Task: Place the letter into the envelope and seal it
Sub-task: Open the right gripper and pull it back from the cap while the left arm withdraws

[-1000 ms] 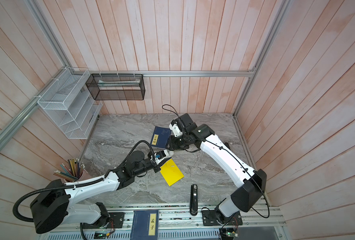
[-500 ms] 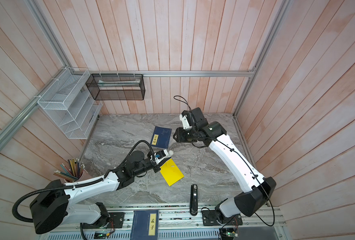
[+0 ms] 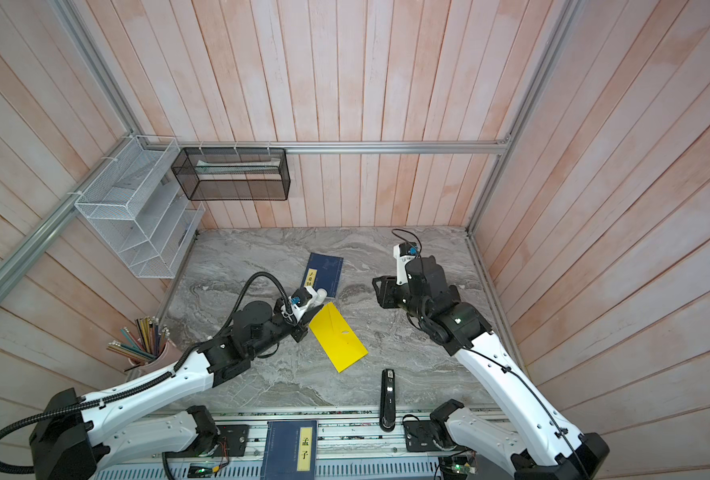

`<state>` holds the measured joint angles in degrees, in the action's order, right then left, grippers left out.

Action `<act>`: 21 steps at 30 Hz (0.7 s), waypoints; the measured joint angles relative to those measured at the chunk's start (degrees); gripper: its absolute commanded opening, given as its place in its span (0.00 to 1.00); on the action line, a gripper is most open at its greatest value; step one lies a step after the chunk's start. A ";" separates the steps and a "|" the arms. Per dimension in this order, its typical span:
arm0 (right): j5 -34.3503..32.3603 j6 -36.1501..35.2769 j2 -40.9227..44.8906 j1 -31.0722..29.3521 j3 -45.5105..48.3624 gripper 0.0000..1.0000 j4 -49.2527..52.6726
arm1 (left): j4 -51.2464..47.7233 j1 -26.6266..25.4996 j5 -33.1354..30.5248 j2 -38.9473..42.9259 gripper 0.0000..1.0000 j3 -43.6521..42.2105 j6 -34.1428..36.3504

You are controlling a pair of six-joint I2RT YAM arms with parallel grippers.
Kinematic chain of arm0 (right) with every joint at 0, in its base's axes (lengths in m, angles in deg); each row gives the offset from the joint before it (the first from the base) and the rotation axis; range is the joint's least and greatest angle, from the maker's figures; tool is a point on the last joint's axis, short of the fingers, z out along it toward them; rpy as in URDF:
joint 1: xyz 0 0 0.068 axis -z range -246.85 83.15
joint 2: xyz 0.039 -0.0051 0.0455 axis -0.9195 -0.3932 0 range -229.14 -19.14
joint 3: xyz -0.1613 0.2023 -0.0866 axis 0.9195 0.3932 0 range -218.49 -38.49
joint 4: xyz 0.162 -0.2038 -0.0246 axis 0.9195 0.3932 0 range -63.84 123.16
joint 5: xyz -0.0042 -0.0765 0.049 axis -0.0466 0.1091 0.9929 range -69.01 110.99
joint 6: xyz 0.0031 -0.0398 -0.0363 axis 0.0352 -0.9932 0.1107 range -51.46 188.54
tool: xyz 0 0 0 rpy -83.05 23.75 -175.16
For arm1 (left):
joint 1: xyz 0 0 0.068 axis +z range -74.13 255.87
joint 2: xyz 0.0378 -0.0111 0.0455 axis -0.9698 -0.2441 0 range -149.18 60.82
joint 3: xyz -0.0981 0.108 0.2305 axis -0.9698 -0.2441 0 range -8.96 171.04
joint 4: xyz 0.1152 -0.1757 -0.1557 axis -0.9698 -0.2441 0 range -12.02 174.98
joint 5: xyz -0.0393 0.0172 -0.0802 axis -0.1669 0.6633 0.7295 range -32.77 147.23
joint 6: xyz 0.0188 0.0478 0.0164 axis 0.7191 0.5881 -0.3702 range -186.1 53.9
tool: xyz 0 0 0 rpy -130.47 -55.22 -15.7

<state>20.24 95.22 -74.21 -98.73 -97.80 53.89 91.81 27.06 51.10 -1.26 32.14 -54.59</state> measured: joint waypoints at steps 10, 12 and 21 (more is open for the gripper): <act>-5.16 -3.74 11.82 0.00 20.39 0.41 -16.48 | -21.88 0.00 -10.78 5.05 0.00 11.13 -15.15; -6.25 -4.24 13.31 0.00 22.51 0.41 -18.34 | -26.27 0.00 -12.24 5.01 0.00 12.59 -18.58; -7.80 -4.09 14.36 0.00 25.97 0.41 -23.65 | -43.71 0.26 -15.37 -1.95 0.00 20.52 -31.39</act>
<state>12.43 91.13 -59.85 -98.73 -71.83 30.24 48.10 27.32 35.74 -3.21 52.67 -85.98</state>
